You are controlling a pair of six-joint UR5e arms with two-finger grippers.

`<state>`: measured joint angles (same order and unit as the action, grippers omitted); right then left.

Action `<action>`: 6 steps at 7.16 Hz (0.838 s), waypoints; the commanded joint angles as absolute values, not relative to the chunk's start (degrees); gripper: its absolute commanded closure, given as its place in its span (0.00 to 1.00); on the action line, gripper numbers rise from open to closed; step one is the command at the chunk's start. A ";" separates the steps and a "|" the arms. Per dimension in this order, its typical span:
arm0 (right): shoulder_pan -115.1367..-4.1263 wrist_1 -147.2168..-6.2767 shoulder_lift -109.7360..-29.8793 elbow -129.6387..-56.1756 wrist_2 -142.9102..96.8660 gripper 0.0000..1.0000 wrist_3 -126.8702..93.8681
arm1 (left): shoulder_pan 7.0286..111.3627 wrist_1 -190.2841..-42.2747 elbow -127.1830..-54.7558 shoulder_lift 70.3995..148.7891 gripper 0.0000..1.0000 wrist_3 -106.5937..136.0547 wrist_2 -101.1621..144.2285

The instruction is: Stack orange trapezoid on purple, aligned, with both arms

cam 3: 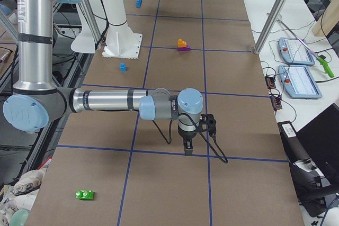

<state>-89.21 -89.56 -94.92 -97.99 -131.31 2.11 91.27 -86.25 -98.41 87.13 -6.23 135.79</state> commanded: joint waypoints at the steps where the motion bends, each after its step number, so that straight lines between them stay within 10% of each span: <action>1: -89.21 -89.56 -95.18 -98.00 -131.92 0.00 2.11 | 91.32 -86.31 -98.79 86.92 0.00 -6.24 135.79; 6: -89.21 -89.47 -95.27 -98.09 -132.01 0.00 2.11 | 91.23 -86.22 -97.64 87.36 0.00 -6.07 140.19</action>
<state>-89.21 -89.47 -95.24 -98.08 -131.97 2.11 91.24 -86.27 -97.69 87.10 -6.20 139.70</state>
